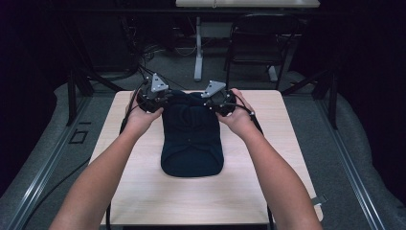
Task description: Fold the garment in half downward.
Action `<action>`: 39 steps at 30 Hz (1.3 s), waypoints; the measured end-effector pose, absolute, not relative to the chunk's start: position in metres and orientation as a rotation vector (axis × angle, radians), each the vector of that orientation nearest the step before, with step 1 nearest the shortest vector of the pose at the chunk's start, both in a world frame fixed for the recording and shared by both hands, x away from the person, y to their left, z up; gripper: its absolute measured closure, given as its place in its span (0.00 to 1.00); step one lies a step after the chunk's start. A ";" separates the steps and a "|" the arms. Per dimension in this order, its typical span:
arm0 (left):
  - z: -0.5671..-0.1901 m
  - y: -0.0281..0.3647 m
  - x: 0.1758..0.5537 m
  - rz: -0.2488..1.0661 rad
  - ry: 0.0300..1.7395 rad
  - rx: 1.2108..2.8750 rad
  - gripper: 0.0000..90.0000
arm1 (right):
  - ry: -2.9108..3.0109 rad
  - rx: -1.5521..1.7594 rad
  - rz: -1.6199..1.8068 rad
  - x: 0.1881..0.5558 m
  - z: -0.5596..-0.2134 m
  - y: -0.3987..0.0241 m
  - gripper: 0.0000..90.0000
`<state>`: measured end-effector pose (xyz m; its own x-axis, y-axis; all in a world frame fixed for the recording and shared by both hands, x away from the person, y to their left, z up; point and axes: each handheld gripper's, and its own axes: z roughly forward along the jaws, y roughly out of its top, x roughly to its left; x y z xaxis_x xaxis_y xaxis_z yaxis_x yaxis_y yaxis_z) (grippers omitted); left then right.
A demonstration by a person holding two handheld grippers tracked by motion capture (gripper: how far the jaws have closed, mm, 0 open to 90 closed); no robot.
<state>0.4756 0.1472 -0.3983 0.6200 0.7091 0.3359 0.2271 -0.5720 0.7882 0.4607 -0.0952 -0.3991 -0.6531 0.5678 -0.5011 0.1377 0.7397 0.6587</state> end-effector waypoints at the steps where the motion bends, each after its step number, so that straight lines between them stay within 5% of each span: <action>1: -0.395 0.147 0.475 0.859 0.731 2.107 0.90 | 2.206 0.527 0.762 0.461 -0.397 -0.095 0.95; 11: -0.377 0.148 0.470 0.910 0.714 2.061 0.90 | 2.136 0.522 0.804 0.459 -0.373 -0.095 0.95; 21: -0.418 0.144 0.466 0.843 0.713 2.141 0.90 | 2.215 0.516 0.735 0.456 -0.414 -0.096 0.95; 39: -0.425 0.145 0.461 0.822 0.725 2.148 0.90 | 2.240 0.511 0.732 0.453 -0.424 -0.095 0.95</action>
